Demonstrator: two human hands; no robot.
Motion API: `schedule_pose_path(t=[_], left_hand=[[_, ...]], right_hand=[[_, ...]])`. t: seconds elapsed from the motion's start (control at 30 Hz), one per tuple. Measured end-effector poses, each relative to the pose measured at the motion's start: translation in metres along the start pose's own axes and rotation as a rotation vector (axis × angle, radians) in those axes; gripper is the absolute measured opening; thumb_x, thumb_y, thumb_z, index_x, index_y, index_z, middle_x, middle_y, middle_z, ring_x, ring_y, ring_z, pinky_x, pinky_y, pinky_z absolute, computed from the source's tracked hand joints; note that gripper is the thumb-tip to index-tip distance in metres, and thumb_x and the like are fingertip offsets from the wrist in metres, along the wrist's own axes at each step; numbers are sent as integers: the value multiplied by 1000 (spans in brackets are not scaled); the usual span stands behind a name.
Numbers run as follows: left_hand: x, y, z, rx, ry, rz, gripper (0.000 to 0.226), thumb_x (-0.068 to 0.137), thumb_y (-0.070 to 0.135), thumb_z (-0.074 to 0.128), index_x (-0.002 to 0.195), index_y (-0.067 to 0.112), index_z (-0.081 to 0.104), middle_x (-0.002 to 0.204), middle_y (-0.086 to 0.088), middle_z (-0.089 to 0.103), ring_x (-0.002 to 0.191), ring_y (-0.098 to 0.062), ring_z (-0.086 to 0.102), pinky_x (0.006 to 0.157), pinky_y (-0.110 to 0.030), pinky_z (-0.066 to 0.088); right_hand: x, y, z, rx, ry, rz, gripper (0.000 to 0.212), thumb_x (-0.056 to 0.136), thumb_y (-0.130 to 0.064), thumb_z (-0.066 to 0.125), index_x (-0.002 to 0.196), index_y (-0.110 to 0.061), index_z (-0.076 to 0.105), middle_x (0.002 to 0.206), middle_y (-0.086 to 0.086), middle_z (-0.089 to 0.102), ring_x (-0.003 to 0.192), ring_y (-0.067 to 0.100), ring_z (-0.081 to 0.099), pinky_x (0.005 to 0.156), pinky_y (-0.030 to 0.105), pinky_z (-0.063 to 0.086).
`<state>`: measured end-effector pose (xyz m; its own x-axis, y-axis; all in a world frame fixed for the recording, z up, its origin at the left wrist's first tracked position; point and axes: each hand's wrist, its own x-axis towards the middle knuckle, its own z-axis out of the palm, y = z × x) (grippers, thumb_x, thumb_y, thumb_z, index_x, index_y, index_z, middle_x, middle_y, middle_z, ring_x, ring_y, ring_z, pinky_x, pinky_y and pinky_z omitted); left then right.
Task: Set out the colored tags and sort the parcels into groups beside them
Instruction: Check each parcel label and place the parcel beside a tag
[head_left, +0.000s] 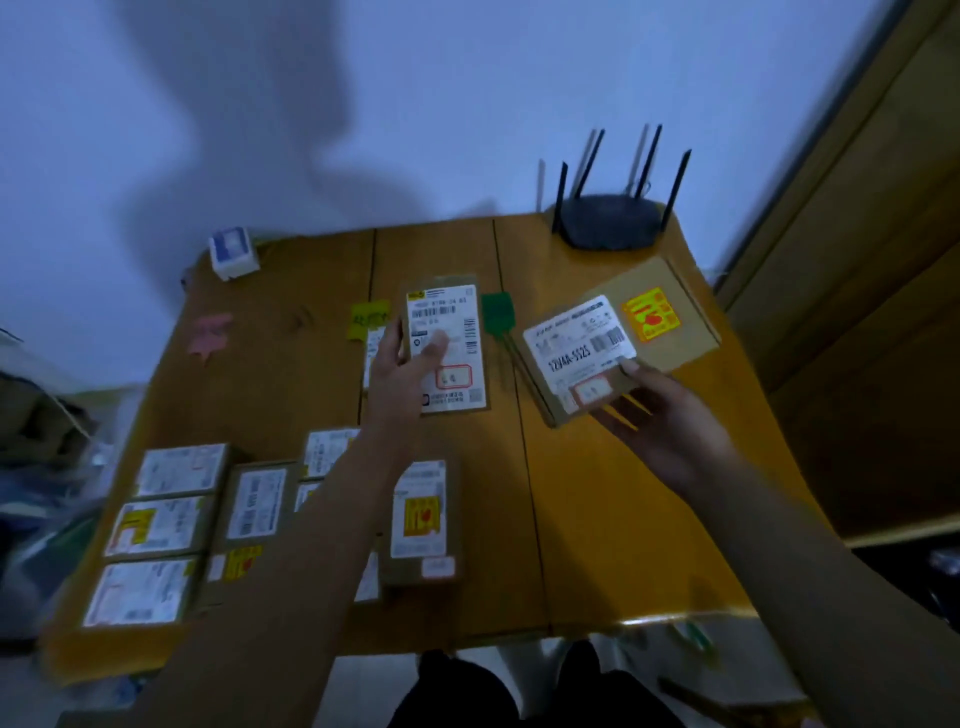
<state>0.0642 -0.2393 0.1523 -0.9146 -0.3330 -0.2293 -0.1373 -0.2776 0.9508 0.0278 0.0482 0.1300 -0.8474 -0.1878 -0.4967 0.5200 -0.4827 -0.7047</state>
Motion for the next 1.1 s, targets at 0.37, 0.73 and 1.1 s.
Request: schedule_pose_path(t=[0.37,0.73,1.1], left_hand=[[10,58,-21,-67,-5,136,48,101,19,59,148,28,52,128,-5,73,110,-33,74,85,-54,62],[19,59,-36,-51,-51,149,50,100,22,61,148,33,51,128,-4,74,109,-32,75,79,-47,63],[26,45,-20,-35,-153,77,51,103,12,55,150,30,50,130,-4,73,110,-31,74,86,-53,62]], right_hand=[[0,15,80,137,-233,-67,51,97,-3,65,146,-9,56,142,20,65,131,38,64,106,56,54],[-20,13,96,117,-208,-113,46,103,-7,58,148,-16,55,147,16,63,137,35,59,113,56,48],[-28,23,76,152,-77,-165,57,97,1,61,150,-15,50,145,19,63,134,38,62,115,59,45]])
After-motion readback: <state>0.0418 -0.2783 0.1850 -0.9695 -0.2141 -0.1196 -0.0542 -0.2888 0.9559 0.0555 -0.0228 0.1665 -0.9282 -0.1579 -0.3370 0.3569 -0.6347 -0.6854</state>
